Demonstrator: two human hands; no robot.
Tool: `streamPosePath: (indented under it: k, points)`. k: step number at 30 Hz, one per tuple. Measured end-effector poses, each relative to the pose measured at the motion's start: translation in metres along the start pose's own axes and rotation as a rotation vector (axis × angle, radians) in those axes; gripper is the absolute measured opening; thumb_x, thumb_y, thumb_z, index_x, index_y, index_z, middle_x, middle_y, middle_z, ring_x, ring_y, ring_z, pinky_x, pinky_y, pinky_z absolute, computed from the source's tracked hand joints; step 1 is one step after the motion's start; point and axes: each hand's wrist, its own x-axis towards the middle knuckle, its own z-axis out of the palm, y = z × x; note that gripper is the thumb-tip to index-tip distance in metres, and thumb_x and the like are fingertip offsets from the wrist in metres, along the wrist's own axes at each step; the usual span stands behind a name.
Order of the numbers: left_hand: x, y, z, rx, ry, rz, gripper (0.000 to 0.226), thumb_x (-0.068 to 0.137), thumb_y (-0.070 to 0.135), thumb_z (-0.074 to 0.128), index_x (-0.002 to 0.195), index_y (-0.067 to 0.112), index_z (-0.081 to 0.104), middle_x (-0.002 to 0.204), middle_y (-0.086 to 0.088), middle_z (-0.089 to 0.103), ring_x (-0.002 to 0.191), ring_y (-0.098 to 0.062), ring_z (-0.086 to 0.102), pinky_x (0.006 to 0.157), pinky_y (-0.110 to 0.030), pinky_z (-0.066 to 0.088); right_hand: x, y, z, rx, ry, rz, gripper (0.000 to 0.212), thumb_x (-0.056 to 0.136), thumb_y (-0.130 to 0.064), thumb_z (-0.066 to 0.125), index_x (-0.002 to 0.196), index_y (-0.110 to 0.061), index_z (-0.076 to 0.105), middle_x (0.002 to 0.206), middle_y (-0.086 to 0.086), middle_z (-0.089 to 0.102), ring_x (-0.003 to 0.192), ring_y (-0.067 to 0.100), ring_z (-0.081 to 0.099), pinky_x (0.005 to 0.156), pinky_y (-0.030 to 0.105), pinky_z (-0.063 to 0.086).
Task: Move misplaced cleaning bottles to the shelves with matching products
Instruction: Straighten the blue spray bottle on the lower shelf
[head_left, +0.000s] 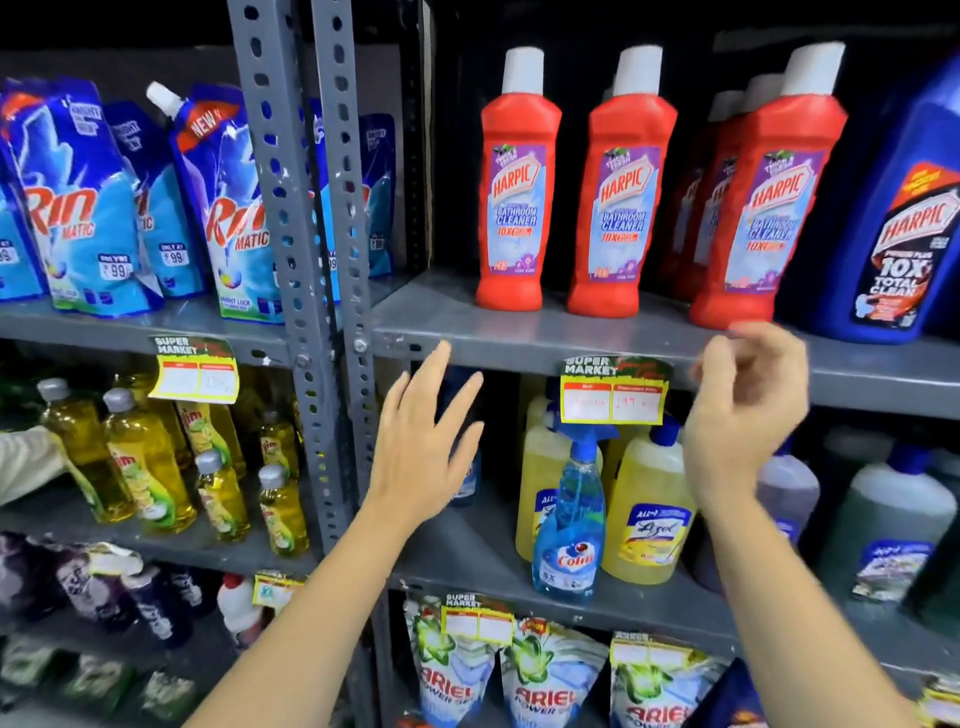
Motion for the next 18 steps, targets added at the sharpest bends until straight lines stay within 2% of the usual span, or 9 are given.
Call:
streamPosePath:
  k: [2, 3, 5, 6, 8, 10, 12, 15, 18]
  points:
    - [-0.042, -0.003, 0.015, -0.048, -0.112, -0.039, 0.046, 0.097, 0.021, 0.054, 0.14, 0.008, 0.046, 0.155, -0.02, 0.021, 0.142, -0.029, 0.024, 0.112, -0.046, 0.024, -0.042, 0.015, -0.014, -0.033, -0.102, 0.105, 0.016, 0.089, -0.005, 0.058, 0.095, -0.02, 0.058, 0.076, -0.015, 0.059, 0.066, 0.012, 0.054, 0.063, 0.028, 0.045]
    - [-0.063, -0.005, 0.024, -0.084, -0.2, -0.071, 0.046, 0.098, 0.023, 0.051, 0.141, 0.009, 0.044, 0.157, -0.017, 0.02, 0.143, -0.027, 0.023, 0.112, -0.043, 0.026, -0.06, 0.023, -0.02, -0.074, -0.145, 0.156, 0.016, 0.087, -0.005, 0.059, 0.092, -0.02, 0.059, 0.073, -0.018, 0.06, 0.064, 0.002, 0.052, 0.062, 0.021, 0.043]
    - [-0.106, -0.008, 0.044, -0.134, -0.4, -0.158, 0.047, 0.102, 0.033, 0.04, 0.144, 0.013, 0.04, 0.159, -0.008, 0.015, 0.145, -0.021, 0.017, 0.113, -0.041, 0.028, -0.091, 0.045, -0.032, -0.162, -0.239, 0.265, 0.011, 0.083, -0.011, 0.061, 0.09, -0.02, 0.061, 0.07, -0.014, 0.06, 0.061, -0.003, 0.053, 0.061, 0.013, 0.042]
    - [-0.127, -0.01, 0.053, -0.131, -0.5, -0.192, 0.05, 0.102, 0.038, 0.033, 0.146, 0.015, 0.038, 0.16, -0.004, 0.013, 0.146, -0.019, 0.014, 0.113, -0.041, 0.028, -0.101, 0.056, -0.037, -0.223, -0.289, 0.319, 0.011, 0.082, -0.018, 0.061, 0.093, -0.018, 0.061, 0.071, -0.011, 0.059, 0.063, -0.003, 0.055, 0.062, 0.015, 0.045]
    - [-0.164, -0.015, 0.07, -0.079, -0.663, -0.224, 0.057, 0.101, 0.047, 0.019, 0.147, 0.019, 0.035, 0.16, -0.002, 0.011, 0.146, -0.019, 0.013, 0.112, -0.043, 0.03, -0.117, 0.083, -0.048, -0.38, -0.411, 0.433, 0.027, 0.079, -0.032, 0.066, 0.102, -0.02, 0.059, 0.078, -0.008, 0.06, 0.067, 0.005, 0.059, 0.066, 0.032, 0.053]
    - [-0.188, -0.021, 0.082, -0.037, -0.781, -0.241, 0.063, 0.099, 0.051, 0.008, 0.148, 0.021, 0.034, 0.158, -0.002, 0.014, 0.144, -0.023, 0.019, 0.109, -0.046, 0.034, -0.129, 0.104, -0.056, -0.486, -0.545, 0.532, 0.04, 0.079, -0.035, 0.075, 0.112, -0.022, 0.056, 0.091, -0.005, 0.061, 0.074, 0.015, 0.06, 0.07, 0.046, 0.055]
    - [-0.201, -0.023, 0.09, -0.015, -0.867, -0.24, 0.059, 0.1, 0.048, 0.01, 0.147, 0.021, 0.035, 0.156, -0.004, 0.02, 0.142, -0.027, 0.027, 0.107, -0.048, 0.037, -0.138, 0.118, -0.06, -0.508, -0.65, 0.571, 0.054, 0.078, -0.034, 0.08, 0.122, -0.018, 0.053, 0.107, 0.002, 0.06, 0.086, 0.018, 0.06, 0.073, 0.044, 0.056]
    - [-0.208, -0.025, 0.098, -0.023, -0.937, -0.268, 0.048, 0.1, 0.038, 0.032, 0.145, 0.022, 0.039, 0.155, -0.007, 0.027, 0.14, -0.029, 0.031, 0.113, -0.048, 0.028, -0.147, 0.126, -0.057, -0.41, -0.696, 0.696, 0.058, 0.075, -0.028, 0.083, 0.122, -0.027, 0.048, 0.113, -0.007, 0.06, 0.099, 0.013, 0.063, 0.082, 0.036, 0.056]
    - [-0.212, -0.03, 0.104, -0.018, -0.918, -0.281, 0.05, 0.094, 0.04, 0.032, 0.133, 0.021, 0.056, 0.14, -0.009, 0.052, 0.125, -0.029, 0.053, 0.101, -0.048, 0.041, -0.158, 0.134, -0.054, -0.325, -0.695, 0.853, 0.053, 0.077, -0.027, 0.081, 0.119, -0.029, 0.048, 0.112, -0.012, 0.063, 0.105, 0.015, 0.066, 0.088, 0.038, 0.056]
